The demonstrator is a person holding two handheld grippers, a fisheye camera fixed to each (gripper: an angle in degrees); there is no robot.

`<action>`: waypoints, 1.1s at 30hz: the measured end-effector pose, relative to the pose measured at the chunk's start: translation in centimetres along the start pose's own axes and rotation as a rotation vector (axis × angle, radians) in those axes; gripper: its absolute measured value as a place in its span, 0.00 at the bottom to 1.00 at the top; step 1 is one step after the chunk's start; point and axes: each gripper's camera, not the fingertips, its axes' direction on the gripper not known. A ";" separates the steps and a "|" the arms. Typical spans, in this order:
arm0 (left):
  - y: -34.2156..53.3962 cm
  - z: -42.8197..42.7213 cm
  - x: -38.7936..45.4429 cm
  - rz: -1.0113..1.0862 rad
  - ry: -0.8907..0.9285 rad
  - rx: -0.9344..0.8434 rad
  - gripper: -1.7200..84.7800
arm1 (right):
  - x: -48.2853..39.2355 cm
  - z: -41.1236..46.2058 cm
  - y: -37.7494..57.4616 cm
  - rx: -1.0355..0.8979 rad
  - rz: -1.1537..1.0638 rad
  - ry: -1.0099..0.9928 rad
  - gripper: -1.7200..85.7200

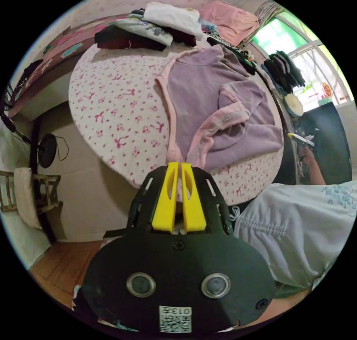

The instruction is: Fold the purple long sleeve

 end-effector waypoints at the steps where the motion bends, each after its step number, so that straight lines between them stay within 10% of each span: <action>1: -0.9 1.1 0.9 0.025 -0.003 -0.014 0.02 | -0.9 0.3 -0.5 0.002 -0.026 0.015 0.04; 7: -2.5 5.1 2.3 0.104 -0.074 -0.154 0.02 | -5.3 7.2 -3.6 -0.243 -0.150 0.223 0.02; 15: 2.5 1.1 3.4 0.196 -0.029 0.023 0.10 | -7.7 3.2 -4.8 -0.025 -0.146 0.170 0.03; 26: 0.7 7.0 9.1 0.521 -0.282 -0.289 0.05 | -16.7 11.1 -10.1 -0.208 -0.450 0.117 0.03; 33: 4.0 8.0 3.1 0.294 -0.193 -0.301 0.03 | -15.5 9.3 -9.7 -0.150 -0.359 0.069 0.04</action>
